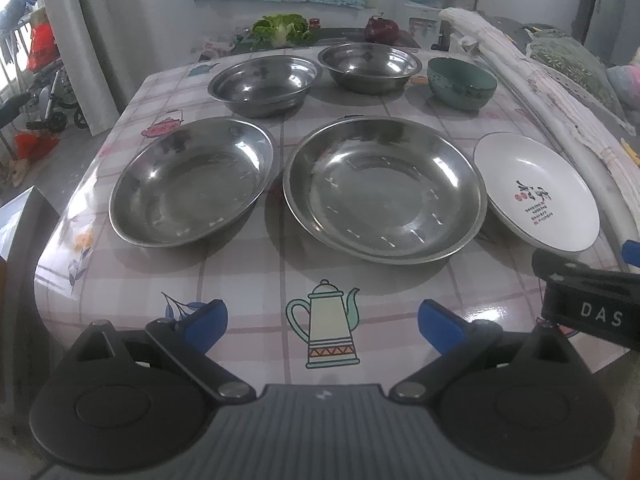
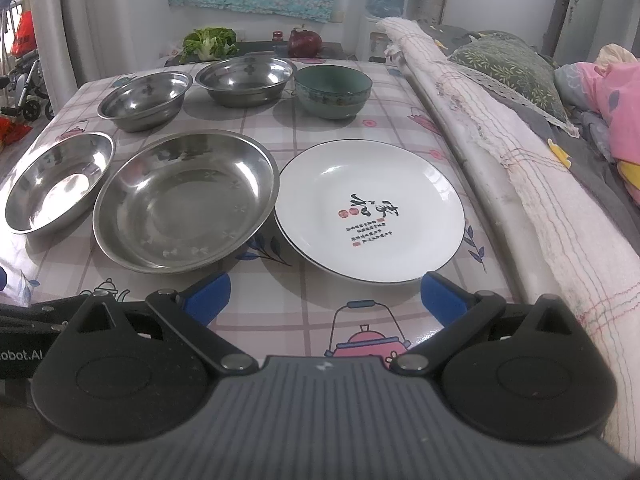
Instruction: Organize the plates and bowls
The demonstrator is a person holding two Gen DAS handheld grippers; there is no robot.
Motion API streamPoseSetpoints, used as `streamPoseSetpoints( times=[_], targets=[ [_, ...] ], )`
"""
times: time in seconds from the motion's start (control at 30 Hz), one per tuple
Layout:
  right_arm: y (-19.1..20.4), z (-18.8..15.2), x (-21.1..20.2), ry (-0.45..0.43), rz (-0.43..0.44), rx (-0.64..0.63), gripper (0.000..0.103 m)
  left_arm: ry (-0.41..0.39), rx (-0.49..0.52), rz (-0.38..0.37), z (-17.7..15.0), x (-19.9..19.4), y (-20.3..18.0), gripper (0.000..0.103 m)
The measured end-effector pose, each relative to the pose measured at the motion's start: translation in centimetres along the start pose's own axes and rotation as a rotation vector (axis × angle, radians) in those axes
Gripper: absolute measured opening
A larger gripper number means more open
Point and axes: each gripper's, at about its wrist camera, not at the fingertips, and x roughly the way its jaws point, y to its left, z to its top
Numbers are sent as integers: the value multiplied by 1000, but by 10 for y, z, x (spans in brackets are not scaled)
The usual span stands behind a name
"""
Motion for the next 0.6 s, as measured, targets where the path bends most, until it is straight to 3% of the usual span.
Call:
streamPoseSetpoints(
  times=[0.6],
  targets=[
    [0, 0, 0, -1, -1, 2, 102, 9, -5, 2, 1, 1, 3, 102]
  ],
)
